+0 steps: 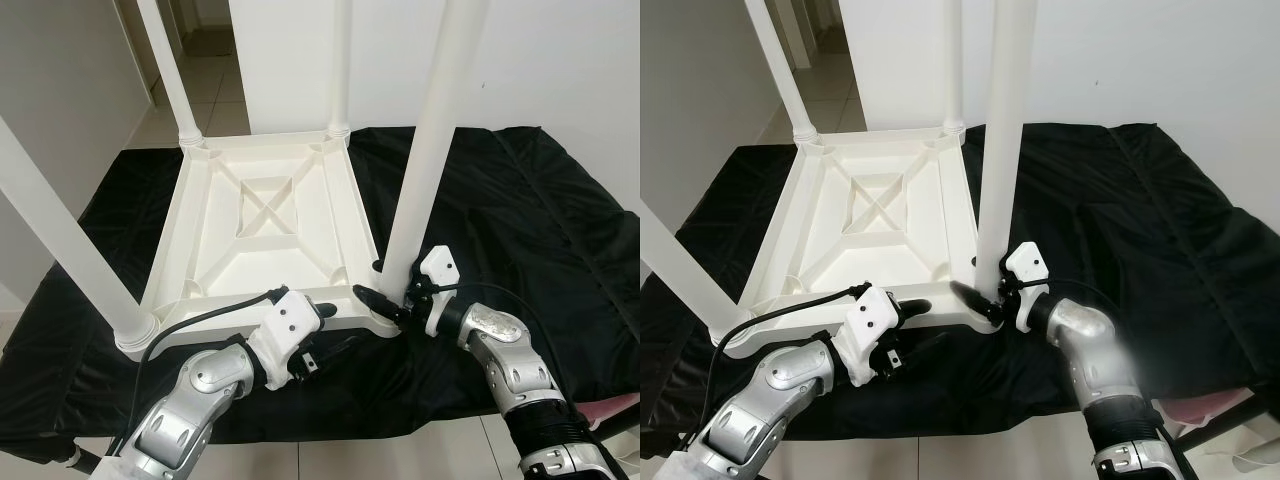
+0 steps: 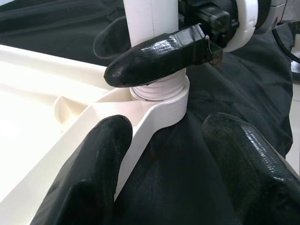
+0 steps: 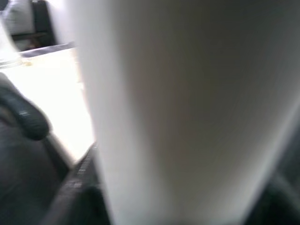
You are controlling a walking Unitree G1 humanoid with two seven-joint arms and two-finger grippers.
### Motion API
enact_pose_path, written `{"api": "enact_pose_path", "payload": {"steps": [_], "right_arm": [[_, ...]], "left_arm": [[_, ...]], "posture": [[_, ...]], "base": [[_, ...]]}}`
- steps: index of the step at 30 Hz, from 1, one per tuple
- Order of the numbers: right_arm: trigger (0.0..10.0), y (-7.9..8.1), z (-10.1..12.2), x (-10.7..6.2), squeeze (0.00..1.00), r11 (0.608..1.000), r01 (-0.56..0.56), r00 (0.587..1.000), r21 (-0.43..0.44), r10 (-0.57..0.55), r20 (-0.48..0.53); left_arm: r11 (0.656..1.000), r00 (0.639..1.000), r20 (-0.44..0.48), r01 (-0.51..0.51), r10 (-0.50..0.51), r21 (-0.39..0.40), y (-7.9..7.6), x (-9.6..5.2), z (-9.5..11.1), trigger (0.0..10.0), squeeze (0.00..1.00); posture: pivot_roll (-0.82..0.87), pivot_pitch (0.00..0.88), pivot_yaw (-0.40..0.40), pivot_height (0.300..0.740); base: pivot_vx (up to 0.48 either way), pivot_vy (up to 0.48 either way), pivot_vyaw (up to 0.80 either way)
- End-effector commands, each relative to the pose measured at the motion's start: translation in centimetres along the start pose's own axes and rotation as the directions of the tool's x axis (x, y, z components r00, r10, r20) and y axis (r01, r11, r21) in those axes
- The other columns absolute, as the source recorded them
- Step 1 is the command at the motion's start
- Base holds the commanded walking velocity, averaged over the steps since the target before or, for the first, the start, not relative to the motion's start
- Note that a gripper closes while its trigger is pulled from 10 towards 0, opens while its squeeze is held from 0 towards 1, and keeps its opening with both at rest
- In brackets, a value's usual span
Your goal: Building children table
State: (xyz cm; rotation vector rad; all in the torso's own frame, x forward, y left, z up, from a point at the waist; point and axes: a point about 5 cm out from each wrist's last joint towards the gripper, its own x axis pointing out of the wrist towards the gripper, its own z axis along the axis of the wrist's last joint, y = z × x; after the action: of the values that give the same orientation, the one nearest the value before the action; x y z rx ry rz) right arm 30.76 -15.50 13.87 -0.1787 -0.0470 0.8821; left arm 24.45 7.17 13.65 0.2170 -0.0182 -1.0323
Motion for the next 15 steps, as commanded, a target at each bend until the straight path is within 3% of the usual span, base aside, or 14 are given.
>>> {"api": "enact_pose_path", "payload": {"steps": [1,8,9,10,15], "right_arm": [[0.0,-0.21,-0.01,0.07,0.00,1.000,-0.008,1.000,-0.011,0.008,-0.005],[0.0,-0.43,-0.14,-0.16,0.00,1.000,-0.010,1.000,-0.017,0.010,-0.004],[0.7,-0.43,-0.18,-0.25,0.00,1.000,-0.008,1.000,-0.014,0.008,-0.007],[10.0,-0.29,-0.22,-0.37,0.00,1.000,-0.004,1.000,-0.006,0.004,-0.007],[10.0,-0.11,-0.25,-0.49,0.00,1.000,0.001,1.000,0.003,-0.001,-0.007]], "left_arm": [[1.000,0.999,-0.021,0.028,-0.028,-0.005,-0.29,-0.08,-0.37,10.0,0.00],[1.000,0.999,-0.021,0.028,-0.029,-0.010,-0.27,0.03,-0.37,10.0,0.00],[1.000,0.999,-0.020,0.029,-0.029,-0.011,-0.36,0.03,-0.39,10.0,0.00],[0.999,0.999,-0.022,0.030,-0.031,-0.014,-0.52,0.00,-0.50,10.0,0.00],[0.999,0.999,-0.023,0.032,-0.033,-0.017,-0.69,-0.03,-0.63,10.0,0.00]], "posture": [[-0.05,0.039,0.062,0.740],[-0.06,0.040,0.059,0.740],[-0.06,0.040,0.059,0.740],[-0.06,0.032,0.050,0.740],[-0.06,0.032,0.050,0.740]], "base": [[0.000,0.000,0.00],[0.000,0.000,0.00],[0.000,0.000,0.00],[0.000,0.000,0.00],[0.000,0.000,0.00]]}}
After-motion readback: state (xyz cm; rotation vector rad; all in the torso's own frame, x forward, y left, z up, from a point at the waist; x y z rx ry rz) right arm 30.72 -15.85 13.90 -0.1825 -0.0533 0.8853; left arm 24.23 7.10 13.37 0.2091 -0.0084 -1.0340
